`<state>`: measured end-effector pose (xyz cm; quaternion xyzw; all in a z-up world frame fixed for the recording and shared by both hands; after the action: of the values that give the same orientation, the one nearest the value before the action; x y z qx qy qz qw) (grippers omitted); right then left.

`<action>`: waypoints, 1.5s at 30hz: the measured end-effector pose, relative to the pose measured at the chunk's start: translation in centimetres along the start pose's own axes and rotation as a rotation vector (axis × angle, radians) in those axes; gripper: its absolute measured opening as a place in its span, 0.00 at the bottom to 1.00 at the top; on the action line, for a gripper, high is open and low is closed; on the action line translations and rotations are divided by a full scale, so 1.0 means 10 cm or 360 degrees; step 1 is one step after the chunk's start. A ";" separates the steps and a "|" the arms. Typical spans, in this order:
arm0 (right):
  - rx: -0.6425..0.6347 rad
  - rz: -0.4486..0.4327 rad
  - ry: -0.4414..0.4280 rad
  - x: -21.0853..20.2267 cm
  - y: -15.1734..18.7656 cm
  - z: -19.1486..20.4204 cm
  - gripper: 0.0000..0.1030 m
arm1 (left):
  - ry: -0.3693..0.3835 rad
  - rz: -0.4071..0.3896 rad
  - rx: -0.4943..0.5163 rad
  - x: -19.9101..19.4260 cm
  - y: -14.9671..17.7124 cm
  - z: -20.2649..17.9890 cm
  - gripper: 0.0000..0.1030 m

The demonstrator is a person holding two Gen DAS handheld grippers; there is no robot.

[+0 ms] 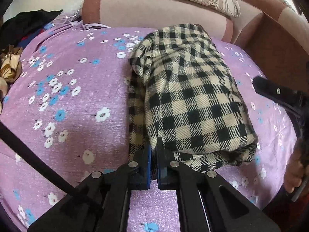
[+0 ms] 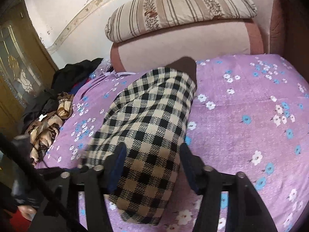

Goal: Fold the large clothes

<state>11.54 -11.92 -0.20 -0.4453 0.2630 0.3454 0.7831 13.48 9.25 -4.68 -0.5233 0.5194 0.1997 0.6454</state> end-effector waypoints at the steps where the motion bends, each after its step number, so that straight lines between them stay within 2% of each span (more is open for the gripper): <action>1: 0.0003 0.0015 -0.0019 0.01 0.00 0.02 0.48 | -0.0010 -0.0006 0.0038 0.00 0.00 -0.03 0.04; 3: -0.0011 0.0070 -0.0076 0.07 -0.03 0.12 0.43 | -0.0021 -0.0013 0.0088 0.00 0.04 -0.09 0.04; 6: -0.0074 0.0164 -0.0123 0.26 -0.11 0.33 0.43 | -0.0006 -0.0008 0.0112 0.05 0.08 -0.10 0.04; 12: -0.0246 0.0403 -0.0123 1.15 -0.32 0.83 0.43 | 0.0012 0.0001 0.0148 0.13 0.08 -0.15 0.04; 15: -0.0282 0.0497 -0.0016 1.69 -0.49 0.92 0.42 | -0.0008 0.0002 0.0179 0.16 0.08 -0.15 0.04; 18: -0.0265 0.0603 0.0163 2.19 -0.65 0.85 0.33 | 0.0006 0.0010 0.0158 0.18 0.05 -0.11 0.04; 19: -0.0275 0.0613 0.0201 2.30 -0.70 0.84 0.28 | 0.0019 0.0011 0.0142 0.18 0.03 -0.09 0.04; 23: -0.0318 0.0556 0.0294 2.50 -0.94 0.85 0.27 | 0.0066 0.0020 0.0115 0.16 0.00 -0.05 0.04; 26: -0.0348 0.0475 0.0323 2.35 -1.05 0.88 0.31 | 0.0151 -0.0024 0.0060 0.03 -0.03 0.05 0.06; 28: -0.0293 0.0386 0.0263 2.00 -1.11 0.84 0.47 | 0.0205 -0.0075 -0.0006 -0.08 -0.05 0.15 0.09; 30: -0.0261 0.0312 0.0219 1.54 -1.03 0.71 0.54 | 0.0222 -0.0121 -0.0078 -0.17 -0.08 0.27 0.17; 32: -0.0335 0.0281 0.0165 1.01 -0.77 0.57 0.58 | 0.0241 -0.0144 -0.0121 -0.21 -0.07 0.33 0.21; 34: -0.0400 0.0270 0.0140 0.63 -0.47 0.47 0.66 | 0.0251 -0.0151 -0.0134 -0.22 -0.06 0.36 0.28; 35: -0.0434 0.0274 0.0110 0.41 -0.26 0.40 0.67 | 0.0258 -0.0156 -0.0130 -0.22 -0.05 0.36 0.37; 36: -0.0445 0.0277 0.0084 0.28 -0.11 0.36 0.69 | 0.0263 -0.0157 -0.0126 -0.22 -0.04 0.35 0.50; 38: -0.0459 0.0262 0.0055 0.08 0.15 0.31 0.72 | 0.0290 -0.0165 -0.0131 -0.20 0.00 0.31 0.62; 41: -0.0548 0.0211 0.0129 0.03 0.48 0.31 0.73 | 0.0336 -0.0113 -0.0143 -0.09 0.07 0.22 0.70; 43: -0.0587 0.0216 0.0186 0.13 0.62 0.31 0.73 | 0.0341 -0.0055 -0.0113 0.03 0.10 0.13 0.70; 44: -0.0610 0.0206 0.0238 0.22 0.67 0.31 0.73 | 0.0324 -0.0012 -0.0074 0.09 0.11 0.06 0.64; 45: -0.0630 0.0191 0.0294 0.26 0.71 0.28 0.65 | 0.0291 0.0034 -0.0008 0.14 0.12 -0.01 0.25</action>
<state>7.94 -6.06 -4.40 -0.6035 0.2868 0.3941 0.6311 13.02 9.21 -6.50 -0.5354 0.5813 0.1593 0.5916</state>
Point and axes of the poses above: each gripper's, at about its wrist camera, not at the fingertips, and x roughly the way its jaws point, z to its left, y to its underside, the point moved 3 cm from there along x, roughly the way its jaws point, and after that the axes turned 11 degrees about x, right-handed, at the moved point
